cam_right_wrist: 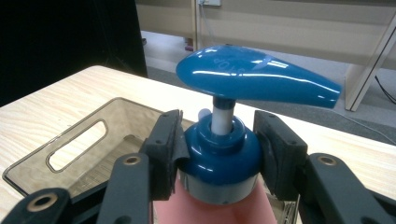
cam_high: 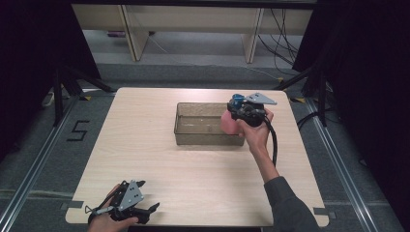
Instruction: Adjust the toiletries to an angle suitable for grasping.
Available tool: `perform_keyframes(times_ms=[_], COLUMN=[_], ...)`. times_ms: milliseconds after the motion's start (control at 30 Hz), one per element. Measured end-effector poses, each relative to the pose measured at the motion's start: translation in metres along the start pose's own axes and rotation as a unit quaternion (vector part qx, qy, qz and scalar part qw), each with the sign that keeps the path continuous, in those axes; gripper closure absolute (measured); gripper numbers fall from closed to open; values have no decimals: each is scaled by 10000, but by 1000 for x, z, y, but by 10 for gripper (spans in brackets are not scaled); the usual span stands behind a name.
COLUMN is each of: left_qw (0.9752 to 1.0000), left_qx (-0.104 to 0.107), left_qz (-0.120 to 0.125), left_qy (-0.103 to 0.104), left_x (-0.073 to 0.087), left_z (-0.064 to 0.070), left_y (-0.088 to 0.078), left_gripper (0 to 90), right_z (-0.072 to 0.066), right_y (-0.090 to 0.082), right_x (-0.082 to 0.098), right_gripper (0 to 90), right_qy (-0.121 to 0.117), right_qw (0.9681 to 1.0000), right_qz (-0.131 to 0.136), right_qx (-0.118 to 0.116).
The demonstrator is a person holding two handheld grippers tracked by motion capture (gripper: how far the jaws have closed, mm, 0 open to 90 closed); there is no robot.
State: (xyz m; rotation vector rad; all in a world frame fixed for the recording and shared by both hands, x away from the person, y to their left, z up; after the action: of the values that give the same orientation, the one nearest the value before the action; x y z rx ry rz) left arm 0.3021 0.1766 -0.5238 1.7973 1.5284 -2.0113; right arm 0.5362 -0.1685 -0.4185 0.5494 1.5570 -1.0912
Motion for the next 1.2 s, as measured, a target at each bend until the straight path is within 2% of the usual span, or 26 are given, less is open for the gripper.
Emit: perform_keyframes(times_ms=[67,100,133,167,200,267,333,367,400,467,500,533,633,700,733,767,800,900,933,967,1000,1067,1100,1133,1200], left_qw=[10000,9999,10000,9999,10000,10000,10000,10000,9998,10000,10000,10000,9999,9999,10000,9999,10000,9999,9999,9999,9999,9999,9999,9999,9999], left_qx=[5,93,94,98,74,57,72,65,101,44,35,-26,72,93,73,63,68,86,67,67,82,92,93,71,72], left_qz=[-13,-40,24,-51,11,19,-13,-5,86,16,16,38,27,-43,29,24,15,63,32,32,19,43,45,33,31], left_qy=[25,-11,3,90,-41,-46,7,24,-120,-62,10,22,-77,59,-53,-76,-54,-77,-69,-69,-56,-35,-69,-63,-69], left_x=[0,0,-1,0,-1,0,0,0,-1,0,-1,-1,0,0,-1,0,0,-1,0,0,0,-1,-1,0,0], left_z=[0,0,0,-1,0,0,-1,-1,2,0,-2,-2,0,-1,0,0,0,0,0,0,0,0,0,0,0], left_y=[0,-1,-1,-2,-1,-1,-1,-1,0,-1,-1,0,-1,-1,0,-1,-1,0,-1,-1,-1,0,0,0,0], left_gripper=[148,148,148,148,148,148,148,148,149,148,149,149,148,148,148,148,148,148,148,149,149,149,149,148,148], right_z=[0,-1,1,1,-1,0,0,0,0,1,0,0,1,2,1,1,1,1,2,2,0,2,4,1,1], right_y=[0,0,1,1,0,1,1,1,0,1,2,2,2,3,2,2,2,2,2,2,2,2,3,3,4], right_x=[1,2,4,4,5,6,8,8,10,12,13,15,17,17,18,18,19,21,21,21,22,24,24,26,27], right_gripper=[537,537,537,537,537,537,537,537,537,537,537,537,537,537,537,537,537,537,537,537,537,537,537,537,537], right_qy=[29,73,-66,-66,74,29,85,27,63,-41,60,96,99,-12,91,91,20,19,-70,-70,53,-10,-112,84,86], right_qw=[10000,10000,10000,10000,10000,10000,10000,10000,9999,9999,9999,9999,9999,10000,9999,9999,9999,9999,9999,9999,9999,9999,9998,9998,9997], right_qz=[8,-34,-7,-7,-32,-43,-35,-51,-87,-59,-100,-60,-82,-52,-111,-111,-139,-124,-141,-141,-133,-162,-129,-197,-227], right_qx=[-20,11,22,22,9,-4,-4,-5,54,74,-1,50,35,16,8,8,-1,38,52,52,36,31,112,53,68])
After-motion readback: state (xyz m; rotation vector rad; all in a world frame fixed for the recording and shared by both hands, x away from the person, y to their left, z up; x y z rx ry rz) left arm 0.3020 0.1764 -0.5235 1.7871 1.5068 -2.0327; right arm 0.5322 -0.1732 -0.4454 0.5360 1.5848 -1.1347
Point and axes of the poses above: each handheld gripper's, and its own axes: y roughly forward along the jaws, x roughly out of its underside, z roughly to its right, the point moved 4 cm from there along y, roughly forward along the jaws, and after that the axes turned 4 degrees about -y, right-handed, at the moved point
